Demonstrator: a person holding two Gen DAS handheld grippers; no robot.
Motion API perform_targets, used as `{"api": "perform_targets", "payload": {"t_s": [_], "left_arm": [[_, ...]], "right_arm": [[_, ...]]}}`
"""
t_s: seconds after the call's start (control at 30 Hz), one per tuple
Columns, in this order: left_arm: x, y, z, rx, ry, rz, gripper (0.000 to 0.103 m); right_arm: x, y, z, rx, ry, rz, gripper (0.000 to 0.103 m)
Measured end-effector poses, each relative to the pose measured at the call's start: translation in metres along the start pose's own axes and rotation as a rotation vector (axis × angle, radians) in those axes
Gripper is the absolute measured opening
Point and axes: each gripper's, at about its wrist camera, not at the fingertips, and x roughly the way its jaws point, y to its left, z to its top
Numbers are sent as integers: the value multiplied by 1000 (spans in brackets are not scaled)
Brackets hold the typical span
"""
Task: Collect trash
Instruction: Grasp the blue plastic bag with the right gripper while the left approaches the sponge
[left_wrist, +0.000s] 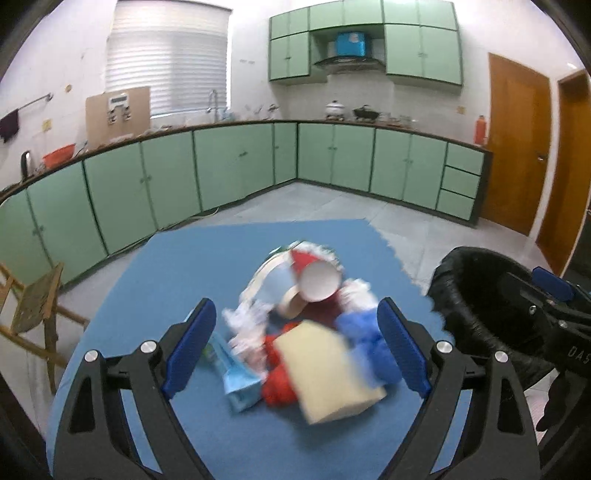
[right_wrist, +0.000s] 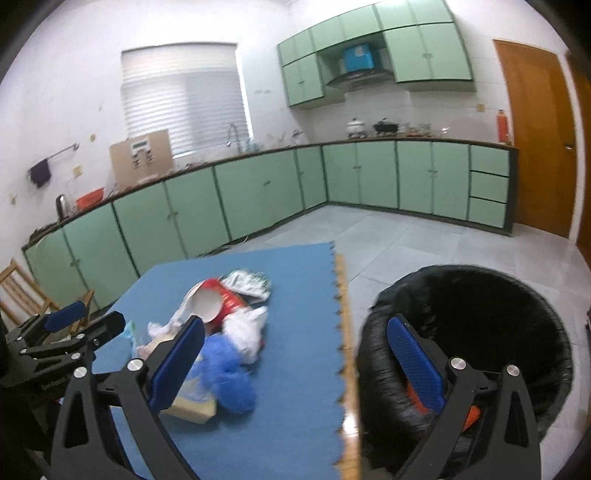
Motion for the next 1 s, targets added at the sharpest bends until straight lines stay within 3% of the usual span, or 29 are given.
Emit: {"api": "perform_targets", "payload": {"t_s": [0.5, 0.7, 0.77, 0.87, 1.0], "left_arm": [[18, 42, -28, -56, 67, 61, 83], [23, 49, -32, -72, 88, 65, 83], [25, 49, -33, -74, 94, 61, 83], [26, 46, -33, -76, 100, 48, 83], [27, 38, -35, -78, 107, 25, 83]], "right_arm": [[63, 52, -37, -79, 157, 91, 78], [82, 53, -46, -82, 224, 141, 52], [85, 52, -49, -83, 250, 186, 31], [83, 51, -49, -82, 249, 202, 24], [70, 46, -44, -95, 228, 220, 23]]}}
